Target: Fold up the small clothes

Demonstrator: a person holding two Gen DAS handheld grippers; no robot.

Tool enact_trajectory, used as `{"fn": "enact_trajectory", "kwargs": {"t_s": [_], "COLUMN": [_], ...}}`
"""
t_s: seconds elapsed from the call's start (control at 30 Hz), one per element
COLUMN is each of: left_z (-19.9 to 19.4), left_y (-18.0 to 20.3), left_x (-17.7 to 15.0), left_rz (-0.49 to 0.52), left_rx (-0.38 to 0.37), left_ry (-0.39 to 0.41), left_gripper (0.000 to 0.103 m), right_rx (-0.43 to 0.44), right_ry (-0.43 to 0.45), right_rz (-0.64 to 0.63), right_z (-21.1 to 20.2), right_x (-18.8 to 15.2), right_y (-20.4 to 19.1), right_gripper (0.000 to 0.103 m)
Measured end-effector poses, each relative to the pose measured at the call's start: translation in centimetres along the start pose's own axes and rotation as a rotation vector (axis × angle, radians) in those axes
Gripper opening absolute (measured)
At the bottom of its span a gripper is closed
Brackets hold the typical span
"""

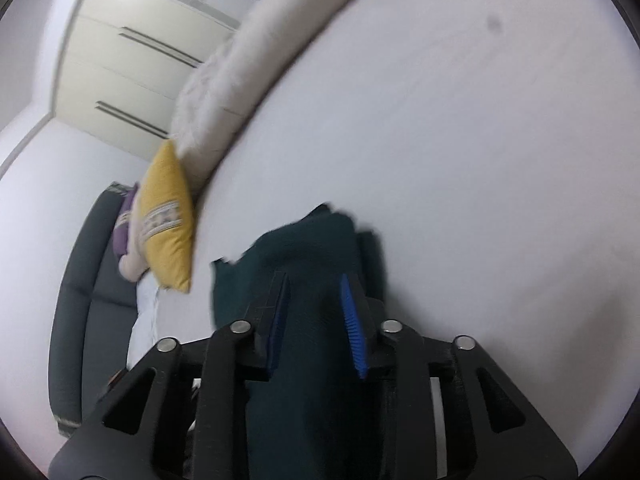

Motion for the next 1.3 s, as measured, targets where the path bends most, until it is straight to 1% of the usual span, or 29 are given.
{"fn": "enact_trajectory", "kwargs": {"t_s": [0.03,0.07,0.1,0.13,0.2,0.23,0.3,0.4,0.47,0.5,0.53,0.6,0.67,0.73,0.77,0.8,0.9,0.93,0.97,1.0,1.03,1.07,1.1,1.17,1.2,1.23,1.27,1.3], "left_z": [0.0,0.0,0.0,0.0,0.0,0.0,0.0,-0.1,-0.2,-0.2,-0.3,-0.4,-0.3,-0.3,-0.3,-0.3,-0.4,-0.4,-0.5,-0.5,-0.8,-1.4,-2.3,-4.2,-5.1,-5.9,-6.2,-6.1], "left_y": [0.0,0.1,0.1,0.2,0.3,0.4,0.6,0.7,0.8,0.8,0.7,0.8,0.8,0.8,0.8,0.8,0.9,0.8,0.8,0.9,0.8,0.6,0.2,-0.9,-1.5,-2.6,-3.7,-4.7], "left_x": [0.0,0.0,0.0,0.0,0.0,-0.1,-0.1,-0.2,-0.2,-0.3,-0.3,-0.3,-0.3,-0.2,-0.2,-0.2,-0.3,-0.2,-0.2,0.0,0.1,0.3,0.5,0.7,0.9,1.1,1.3,1.4], "left_rz": [0.001,0.002,0.004,0.007,0.017,0.021,0.029,0.036,0.039,0.041,0.044,0.049,0.047,0.047,0.047,0.048,0.050,0.051,0.052,0.051,0.043,0.024,-0.005,-0.072,-0.099,-0.136,-0.180,-0.216], "left_rx": [0.003,0.007,0.010,0.014,0.026,0.032,0.043,0.054,0.060,0.064,0.066,0.071,0.071,0.072,0.071,0.072,0.074,0.075,0.075,0.072,0.066,0.055,0.045,0.037,0.033,0.033,0.033,0.023], "left_ry": [-0.001,-0.002,-0.003,-0.004,-0.006,-0.006,-0.007,-0.006,-0.005,-0.006,-0.005,-0.003,-0.002,-0.002,-0.002,0.000,0.003,0.003,0.006,0.008,0.011,0.015,0.021,0.057,0.085,0.111,0.115,0.104], "left_gripper": [0.064,0.064,0.064,0.064,0.064,0.064,0.065,0.065,0.065,0.065,0.065,0.065,0.065,0.065,0.065,0.065,0.065,0.065,0.065,0.065,0.065,0.064,0.064,0.065,0.067,0.069,0.072,0.072], "right_rx": [0.037,0.070,0.097,0.114,0.102,0.098,0.092,0.116,0.100,0.061,0.045,0.068,0.059,0.010,-0.053,-0.104,-0.138,-0.144,-0.137,-0.126,-0.124,-0.121,-0.116,-0.104,-0.089,-0.064,-0.063,-0.072], "right_ry": [-0.009,-0.022,-0.039,-0.062,-0.118,-0.129,-0.138,-0.131,-0.125,-0.130,-0.154,-0.151,-0.141,-0.127,-0.127,-0.129,-0.082,-0.044,-0.025,-0.004,0.012,0.024,0.033,0.008,-0.011,-0.048,-0.079,-0.091], "right_rz": [-0.009,-0.020,-0.037,-0.061,-0.100,-0.109,-0.107,-0.077,-0.085,-0.097,-0.103,-0.096,-0.103,-0.126,-0.144,-0.155,-0.143,-0.151,-0.150,-0.144,-0.135,-0.134,-0.144,-0.167,-0.168,-0.170,-0.174,-0.174], "right_z": [-0.7,-1.4,-1.9,-2.2,-2.1,-2.1,-2.2,-3.3,-4.0,-4.2,-4.3,-4.8,-5.5,-6.2,-6.4,-6.6,-8.2,-8.8,-9.0,-9.2,-9.1,-8.9,-8.1,-6.3,-6.0,-4.7,-3.4,-2.6], "right_x": [-0.6,-1.3,-2.2,-3.3,-5.3,-6.0,-7.2,-8.2,-9.0,-9.4,-10.1,-10.8,-11.4,-11.9,-12.0,-12.1,-11.5,-10.9,-10.3,-9.7,-9.1,-8.6,-7.8,-6.8,-6.0,-5.7,-5.5,-5.1], "right_y": [-0.6,-1.1,-1.6,-2.1,-2.1,-1.9,-1.0,0.2,0.7,1.0,1.5,2.1,2.3,2.2,2.3,2.5,2.9,2.7,2.4,2.3,2.0,1.8,1.1,0.3,0.2,-0.1,-0.3,-0.5], "right_gripper": [0.031,0.036,0.045,0.048,0.048,0.048,0.048,0.048,0.049,0.049,0.048,0.048,0.048,0.050,0.052,0.052,0.054,0.054,0.057,0.067,0.073,0.076,0.076,0.076,0.076,0.076,0.076,0.077]}}
Point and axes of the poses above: each gripper's, at about its wrist camera, not at the fingertips, and z roughly the way its jaws point, y to its right, x to its top, the point moved 1 cm from there along z, roughly the way its jaws point, and after that the axes turned 8 degrees about y, right-handed, at the moved point
